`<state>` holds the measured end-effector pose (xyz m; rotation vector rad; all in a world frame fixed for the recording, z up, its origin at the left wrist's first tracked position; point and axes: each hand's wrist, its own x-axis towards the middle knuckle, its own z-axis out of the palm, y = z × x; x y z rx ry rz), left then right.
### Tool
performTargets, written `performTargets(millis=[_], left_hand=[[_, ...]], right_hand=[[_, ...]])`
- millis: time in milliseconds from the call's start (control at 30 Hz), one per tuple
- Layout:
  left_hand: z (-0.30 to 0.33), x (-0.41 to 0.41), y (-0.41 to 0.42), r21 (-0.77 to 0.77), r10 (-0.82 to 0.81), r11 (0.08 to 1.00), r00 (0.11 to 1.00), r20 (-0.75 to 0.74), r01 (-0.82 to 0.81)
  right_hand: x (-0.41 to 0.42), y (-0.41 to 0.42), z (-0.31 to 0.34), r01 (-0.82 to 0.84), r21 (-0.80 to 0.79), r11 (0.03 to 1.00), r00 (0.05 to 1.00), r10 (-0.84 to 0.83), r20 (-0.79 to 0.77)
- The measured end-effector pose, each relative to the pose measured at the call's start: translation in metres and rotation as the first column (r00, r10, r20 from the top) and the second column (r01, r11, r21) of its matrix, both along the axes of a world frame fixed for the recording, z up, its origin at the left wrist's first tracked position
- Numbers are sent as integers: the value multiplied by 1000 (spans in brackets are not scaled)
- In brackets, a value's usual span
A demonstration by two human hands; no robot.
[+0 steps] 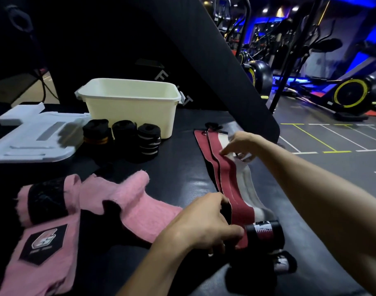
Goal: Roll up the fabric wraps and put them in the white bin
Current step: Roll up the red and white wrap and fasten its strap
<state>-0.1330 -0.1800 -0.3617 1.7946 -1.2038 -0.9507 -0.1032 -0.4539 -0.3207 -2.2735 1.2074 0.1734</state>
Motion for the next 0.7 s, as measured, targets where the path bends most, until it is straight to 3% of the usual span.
performTargets(millis=[100,200,367,500,633,700], left_hand=[[-2,1,-1,1,0,1000,1000,9,0],[-3,1,-1,1,0,1000,1000,8,0],[-1,2,-2,-6,27,1000,997,73,-27],[-1,1,-4,-23,78,997,993,91,-77],[-3,3,-6,-45,108,993,991,75,-105],[-5,4,-7,-47,116,993,990,76,-112]], right_hand=[[0,1,-8,49,-36,998,995,-45,89],[0,-13,-13,106,-87,991,944,-73,322],[2,-13,-2,-5,-74,997,810,47,585],[14,-11,-7,-14,-98,995,769,74,635],[28,-14,-17,90,-201,975,717,77,693],[32,-14,-20,39,-272,962,784,139,605]])
